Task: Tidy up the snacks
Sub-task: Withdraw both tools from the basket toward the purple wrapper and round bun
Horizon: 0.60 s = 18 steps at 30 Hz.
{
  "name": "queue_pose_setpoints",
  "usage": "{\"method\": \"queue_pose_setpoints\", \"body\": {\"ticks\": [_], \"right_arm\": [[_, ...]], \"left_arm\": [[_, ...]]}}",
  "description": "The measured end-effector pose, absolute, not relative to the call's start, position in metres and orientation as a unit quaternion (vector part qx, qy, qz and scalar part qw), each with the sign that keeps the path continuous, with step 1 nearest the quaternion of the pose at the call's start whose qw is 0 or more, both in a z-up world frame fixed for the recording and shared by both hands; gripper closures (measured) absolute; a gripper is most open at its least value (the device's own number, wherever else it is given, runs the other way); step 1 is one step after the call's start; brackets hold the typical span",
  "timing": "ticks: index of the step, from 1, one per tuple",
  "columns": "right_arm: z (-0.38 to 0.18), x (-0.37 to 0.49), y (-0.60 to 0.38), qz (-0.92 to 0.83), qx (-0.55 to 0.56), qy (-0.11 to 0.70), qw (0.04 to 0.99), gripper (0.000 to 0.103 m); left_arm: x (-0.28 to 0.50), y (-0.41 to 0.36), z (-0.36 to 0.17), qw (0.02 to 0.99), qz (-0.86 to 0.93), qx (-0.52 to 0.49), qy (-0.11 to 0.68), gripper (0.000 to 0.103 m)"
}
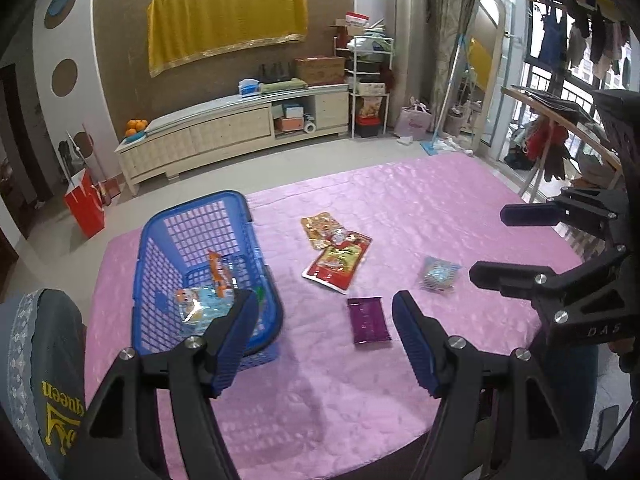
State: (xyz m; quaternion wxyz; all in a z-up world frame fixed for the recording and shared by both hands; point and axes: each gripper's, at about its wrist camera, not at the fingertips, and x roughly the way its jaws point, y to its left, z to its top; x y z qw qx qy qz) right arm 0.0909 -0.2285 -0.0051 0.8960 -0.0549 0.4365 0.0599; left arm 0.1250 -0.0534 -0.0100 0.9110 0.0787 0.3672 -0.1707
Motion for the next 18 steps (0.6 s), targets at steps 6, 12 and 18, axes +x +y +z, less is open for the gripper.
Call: {"method": "queue_pose_setpoints", "body": {"ticks": [6, 12, 18], "right_arm": [[-0.015, 0.084, -0.250, 0.041, -0.048, 0.439, 0.896, 0.025], [-0.039, 0.083, -0.272, 0.027, -0.048, 0.453, 0.890, 0.025], [-0.068, 0.088, -0.296, 0.025, -0.038, 0.474, 0.879, 0.025]], "left_arm": [[0.127, -0.077, -0.022, 0.903, -0.183, 0.086, 0.379, 0.036], [0.133, -0.102, -0.048, 0.890, -0.197, 0.100, 0.399, 0.036], [0.148, -0.120, -0.081, 0.875, -0.203, 0.095, 0.430, 0.036]]}}
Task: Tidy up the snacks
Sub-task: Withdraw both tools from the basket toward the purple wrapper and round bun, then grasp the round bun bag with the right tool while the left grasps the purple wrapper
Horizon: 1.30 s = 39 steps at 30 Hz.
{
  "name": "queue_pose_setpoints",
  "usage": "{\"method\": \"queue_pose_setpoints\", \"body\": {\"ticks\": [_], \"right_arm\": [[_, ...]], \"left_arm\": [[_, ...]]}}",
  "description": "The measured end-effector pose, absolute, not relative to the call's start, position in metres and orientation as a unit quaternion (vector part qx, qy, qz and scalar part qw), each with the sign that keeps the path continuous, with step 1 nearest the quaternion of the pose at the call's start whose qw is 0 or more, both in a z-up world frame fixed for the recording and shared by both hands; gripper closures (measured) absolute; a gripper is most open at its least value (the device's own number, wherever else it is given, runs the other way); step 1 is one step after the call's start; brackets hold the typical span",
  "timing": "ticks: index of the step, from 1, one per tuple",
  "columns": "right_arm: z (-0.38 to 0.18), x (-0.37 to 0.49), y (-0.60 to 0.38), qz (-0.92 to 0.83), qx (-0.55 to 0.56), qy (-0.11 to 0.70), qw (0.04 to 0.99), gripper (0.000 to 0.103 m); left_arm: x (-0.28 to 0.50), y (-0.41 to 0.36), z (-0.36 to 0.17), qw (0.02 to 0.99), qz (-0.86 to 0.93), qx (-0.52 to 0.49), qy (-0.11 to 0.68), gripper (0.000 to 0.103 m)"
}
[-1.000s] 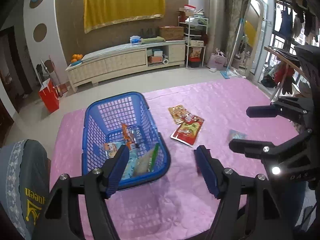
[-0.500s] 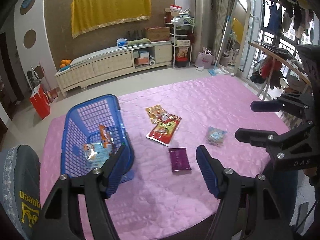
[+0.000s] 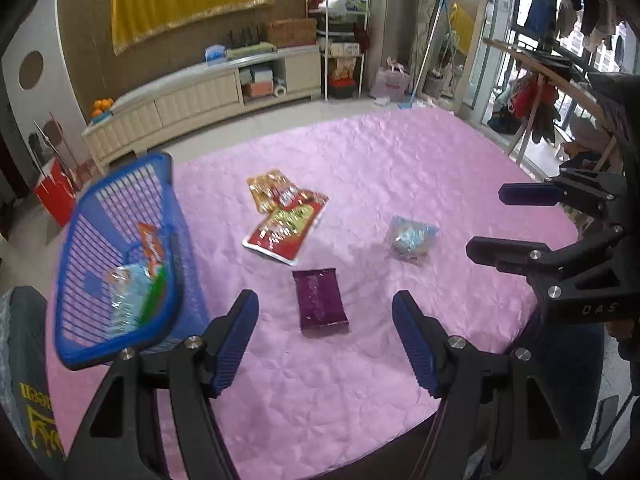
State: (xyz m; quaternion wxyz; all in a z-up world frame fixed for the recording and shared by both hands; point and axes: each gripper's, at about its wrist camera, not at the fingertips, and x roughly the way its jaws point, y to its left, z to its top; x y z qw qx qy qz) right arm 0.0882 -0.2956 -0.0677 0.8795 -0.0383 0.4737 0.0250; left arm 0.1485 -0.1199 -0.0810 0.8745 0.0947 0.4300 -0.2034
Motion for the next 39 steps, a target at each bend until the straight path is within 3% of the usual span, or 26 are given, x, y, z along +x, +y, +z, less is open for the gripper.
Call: {"method": "queue_pose_setpoints", "body": {"ticks": [23, 39], "right_arm": [[-0.189, 0.158, -0.354, 0.060, -0.050, 0.537, 0.840, 0.018], [-0.212, 0.166, -0.361, 0.114, -0.062, 0.536, 0.834, 0.016]], "left_arm": [[0.241, -0.145, -0.220, 0.810, -0.190, 0.098, 0.546, 0.036], [0.260, -0.164, -0.231, 0.800, -0.191, 0.124, 0.555, 0.033]]}}
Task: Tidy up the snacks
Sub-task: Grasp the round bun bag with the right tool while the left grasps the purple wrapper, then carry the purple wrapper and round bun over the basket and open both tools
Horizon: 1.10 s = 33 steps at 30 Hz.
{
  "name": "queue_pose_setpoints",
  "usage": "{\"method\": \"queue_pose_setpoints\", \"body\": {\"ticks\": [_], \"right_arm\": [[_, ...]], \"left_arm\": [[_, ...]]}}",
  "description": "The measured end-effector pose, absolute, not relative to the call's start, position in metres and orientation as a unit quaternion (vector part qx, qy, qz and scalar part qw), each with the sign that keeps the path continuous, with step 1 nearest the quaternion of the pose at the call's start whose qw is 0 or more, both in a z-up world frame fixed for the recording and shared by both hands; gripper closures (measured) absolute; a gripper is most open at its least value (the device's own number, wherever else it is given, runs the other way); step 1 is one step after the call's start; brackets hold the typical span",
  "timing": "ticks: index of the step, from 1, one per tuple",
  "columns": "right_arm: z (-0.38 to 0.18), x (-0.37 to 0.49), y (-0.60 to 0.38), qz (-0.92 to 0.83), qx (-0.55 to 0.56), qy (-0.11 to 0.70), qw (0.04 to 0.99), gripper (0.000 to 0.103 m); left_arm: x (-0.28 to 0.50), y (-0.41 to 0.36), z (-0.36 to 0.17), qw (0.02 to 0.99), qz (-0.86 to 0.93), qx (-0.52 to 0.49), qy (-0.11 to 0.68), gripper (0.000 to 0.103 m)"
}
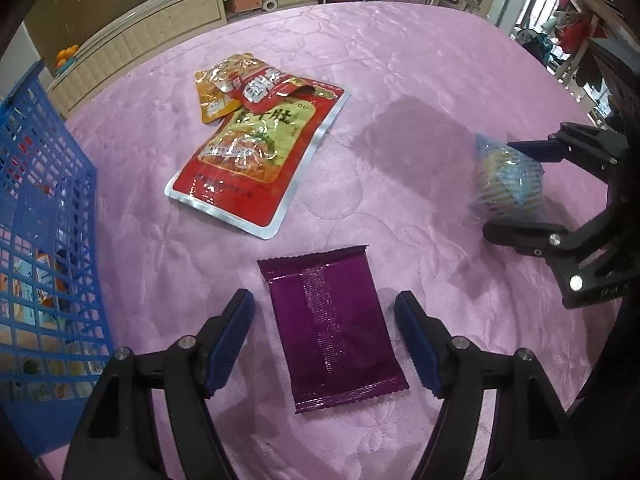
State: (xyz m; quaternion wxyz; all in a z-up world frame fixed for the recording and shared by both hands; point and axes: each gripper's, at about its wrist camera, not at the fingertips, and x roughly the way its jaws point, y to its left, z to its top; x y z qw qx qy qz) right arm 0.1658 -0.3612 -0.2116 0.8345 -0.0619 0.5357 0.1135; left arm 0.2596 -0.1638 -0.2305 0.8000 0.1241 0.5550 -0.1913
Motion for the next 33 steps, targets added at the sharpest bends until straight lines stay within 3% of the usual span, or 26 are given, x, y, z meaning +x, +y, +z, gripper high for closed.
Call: {"method": "queue_pose_setpoints", "body": {"ticks": [5, 7, 9, 15, 26, 33], "right_arm": [[-0.215, 0.164, -0.356, 0.115, -0.087, 0.530, 0.836, 0.017], [-0.213, 0.161, -0.357, 0.116, -0.083, 0.527, 0.838, 0.024], [-0.210, 0.160, -0.360, 0.119, -0.074, 0.525, 0.839, 0.029], [-0.207, 0.156, -0.360, 0.122, -0.056, 0.518, 0.845, 0.042], [-0.182, 0.138, -0.339, 0.112, -0.029, 0.508, 0.853, 0.043], [-0.126, 0.121, -0.316, 0.088, -0.030, 0.475, 0.875, 0.043]], "left_arm": [[0.259, -0.170, -0.232, 0.799, -0.182, 0.123, 0.560, 0.037], [0.254, -0.170, -0.229, 0.800, -0.184, 0.123, 0.558, 0.050], [0.250, -0.170, -0.228, 0.801, -0.185, 0.122, 0.556, 0.054], [0.243, -0.168, -0.226, 0.806, -0.177, 0.109, 0.554, 0.056], [0.215, -0.153, -0.171, 0.834, -0.180, 0.101, 0.511, 0.056], [0.183, -0.124, -0.108, 0.866, -0.177, 0.083, 0.461, 0.056]]}}
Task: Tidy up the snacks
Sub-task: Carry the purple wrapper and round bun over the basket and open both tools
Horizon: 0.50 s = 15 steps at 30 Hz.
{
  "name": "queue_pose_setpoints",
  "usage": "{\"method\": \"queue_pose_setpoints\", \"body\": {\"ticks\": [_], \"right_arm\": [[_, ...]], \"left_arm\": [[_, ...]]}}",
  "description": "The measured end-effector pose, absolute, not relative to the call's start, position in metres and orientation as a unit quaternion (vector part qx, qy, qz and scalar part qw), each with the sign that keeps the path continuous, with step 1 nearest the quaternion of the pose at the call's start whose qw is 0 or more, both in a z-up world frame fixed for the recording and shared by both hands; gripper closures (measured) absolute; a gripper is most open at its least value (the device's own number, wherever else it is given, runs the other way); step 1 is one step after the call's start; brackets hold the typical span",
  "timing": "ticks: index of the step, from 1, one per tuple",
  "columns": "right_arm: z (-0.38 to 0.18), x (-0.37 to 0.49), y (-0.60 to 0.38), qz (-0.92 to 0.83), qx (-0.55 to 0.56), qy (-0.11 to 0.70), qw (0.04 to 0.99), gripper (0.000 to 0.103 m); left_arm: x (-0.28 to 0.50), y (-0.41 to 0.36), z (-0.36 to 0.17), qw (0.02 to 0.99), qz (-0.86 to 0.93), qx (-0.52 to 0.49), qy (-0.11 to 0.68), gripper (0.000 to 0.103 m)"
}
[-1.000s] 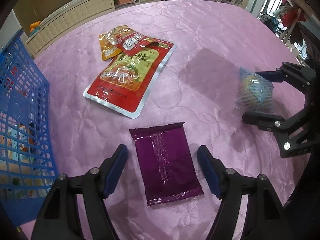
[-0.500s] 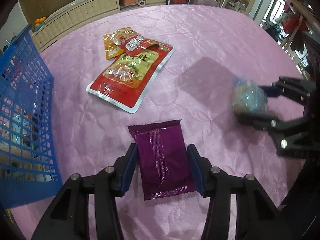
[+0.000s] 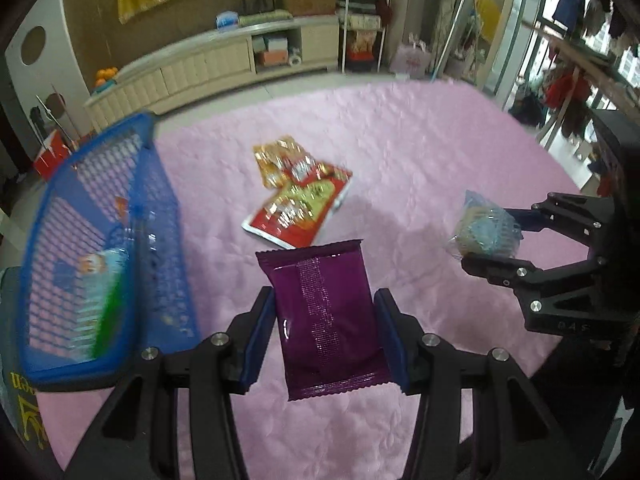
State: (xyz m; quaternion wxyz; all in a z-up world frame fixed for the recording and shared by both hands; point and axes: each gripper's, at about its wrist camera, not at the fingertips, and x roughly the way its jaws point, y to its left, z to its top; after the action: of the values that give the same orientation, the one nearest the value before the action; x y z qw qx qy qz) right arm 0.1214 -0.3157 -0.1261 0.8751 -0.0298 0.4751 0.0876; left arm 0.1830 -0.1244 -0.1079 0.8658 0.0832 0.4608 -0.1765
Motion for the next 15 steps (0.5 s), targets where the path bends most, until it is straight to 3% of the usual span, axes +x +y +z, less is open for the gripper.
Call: {"method": "queue_pose_setpoints", "body": {"ticks": [15], "right_arm": [[-0.042, 0.139, -0.238, 0.111, -0.057, 0.410, 0.904, 0.043]], "left_arm": [[0.173, -0.047, -0.027, 0.908, -0.158, 0.070, 0.381, 0.056]]}}
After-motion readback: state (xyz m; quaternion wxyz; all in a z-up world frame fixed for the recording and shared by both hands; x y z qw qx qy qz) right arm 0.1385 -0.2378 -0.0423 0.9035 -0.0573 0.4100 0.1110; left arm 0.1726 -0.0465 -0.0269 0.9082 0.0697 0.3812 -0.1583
